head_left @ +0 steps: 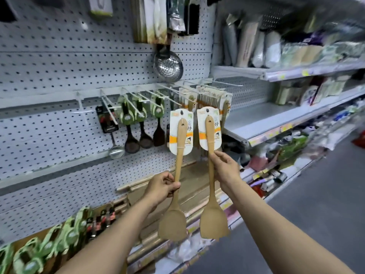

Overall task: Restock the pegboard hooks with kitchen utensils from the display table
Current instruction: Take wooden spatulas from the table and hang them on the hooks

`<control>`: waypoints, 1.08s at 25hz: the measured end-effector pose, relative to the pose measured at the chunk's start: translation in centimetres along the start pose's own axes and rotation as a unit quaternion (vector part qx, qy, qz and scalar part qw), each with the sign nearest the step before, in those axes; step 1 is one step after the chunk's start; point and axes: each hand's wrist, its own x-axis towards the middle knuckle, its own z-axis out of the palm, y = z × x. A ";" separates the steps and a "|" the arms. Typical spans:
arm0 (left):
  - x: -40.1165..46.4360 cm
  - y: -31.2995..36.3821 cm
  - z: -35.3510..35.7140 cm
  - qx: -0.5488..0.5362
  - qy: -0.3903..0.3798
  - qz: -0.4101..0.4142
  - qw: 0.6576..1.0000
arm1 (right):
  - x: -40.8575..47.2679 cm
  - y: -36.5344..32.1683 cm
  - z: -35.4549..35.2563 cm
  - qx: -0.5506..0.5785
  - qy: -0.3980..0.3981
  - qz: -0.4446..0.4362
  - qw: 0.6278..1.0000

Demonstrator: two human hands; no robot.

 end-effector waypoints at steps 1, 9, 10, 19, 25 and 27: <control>0.9 0.7 1.6 -0.003 0.012 0.001 1.000 | 2.1 -0.1 -1.1 -0.001 -0.012 0.003 1.000; 4.4 3.7 11.6 -0.002 0.109 -0.029 0.994 | 14.7 -3.1 -6.6 0.019 -0.095 0.057 0.994; 5.2 4.0 13.1 -0.006 0.122 -0.034 0.992 | 16.5 -3.5 -7.3 0.008 -0.113 0.064 0.991; 9.3 3.0 15.7 -0.004 0.161 -0.061 0.985 | 23.1 -2.6 -6.6 -0.020 -0.189 0.078 0.979; 14.0 2.0 15.9 -0.026 0.166 -0.070 0.983 | 26.7 -1.5 -5.3 0.000 -0.233 0.064 0.970; 16.0 1.8 15.2 -0.022 0.164 -0.072 0.984 | 28.3 -1.2 -4.1 -0.003 -0.233 0.062 0.970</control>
